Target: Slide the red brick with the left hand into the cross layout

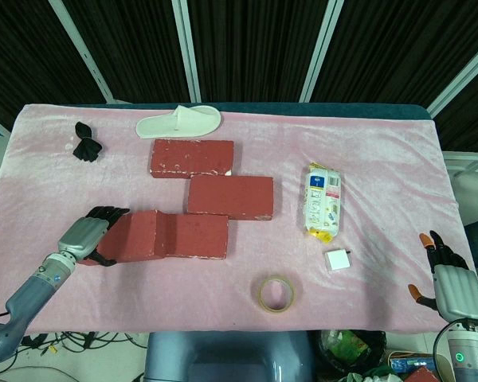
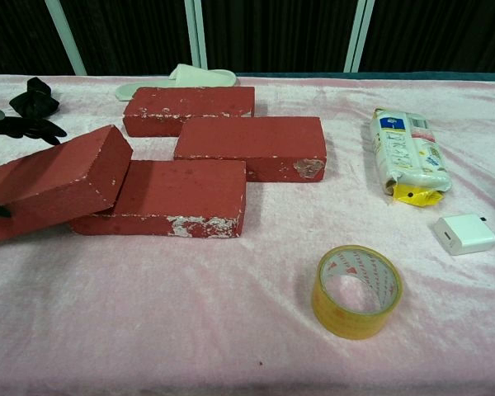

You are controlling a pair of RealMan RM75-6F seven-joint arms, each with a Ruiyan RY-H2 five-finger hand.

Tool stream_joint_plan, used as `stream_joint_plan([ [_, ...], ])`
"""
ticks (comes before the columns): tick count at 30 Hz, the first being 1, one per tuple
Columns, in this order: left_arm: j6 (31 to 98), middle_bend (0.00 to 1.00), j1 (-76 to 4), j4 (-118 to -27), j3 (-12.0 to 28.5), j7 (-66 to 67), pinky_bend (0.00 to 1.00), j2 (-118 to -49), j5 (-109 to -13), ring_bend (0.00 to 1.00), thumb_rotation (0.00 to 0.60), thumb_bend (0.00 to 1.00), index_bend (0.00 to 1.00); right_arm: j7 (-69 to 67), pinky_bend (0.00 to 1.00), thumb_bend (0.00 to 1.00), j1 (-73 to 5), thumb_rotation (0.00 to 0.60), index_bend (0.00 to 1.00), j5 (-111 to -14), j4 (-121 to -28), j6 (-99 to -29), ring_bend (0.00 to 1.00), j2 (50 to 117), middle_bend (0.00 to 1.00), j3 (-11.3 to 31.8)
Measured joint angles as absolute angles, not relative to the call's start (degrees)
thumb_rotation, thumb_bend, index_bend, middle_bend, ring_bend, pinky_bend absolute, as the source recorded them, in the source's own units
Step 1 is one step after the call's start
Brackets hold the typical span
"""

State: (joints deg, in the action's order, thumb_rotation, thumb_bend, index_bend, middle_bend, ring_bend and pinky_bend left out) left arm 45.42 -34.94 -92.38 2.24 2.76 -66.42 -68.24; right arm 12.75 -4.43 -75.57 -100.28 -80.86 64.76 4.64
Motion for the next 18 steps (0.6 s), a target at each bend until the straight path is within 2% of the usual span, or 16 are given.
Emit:
stream_joint_plan([
  [18, 45.9, 0.09, -34.9, -92.5, 2.0, 4.0, 0.00, -66.2, -67.6, 0.00, 0.600, 0.00, 0.03, 12.9, 0.20, 0.16, -4.4, 0.600, 0.08, -75.5, -100.4, -80.9, 0.12, 64.7, 0.01, 4.6],
])
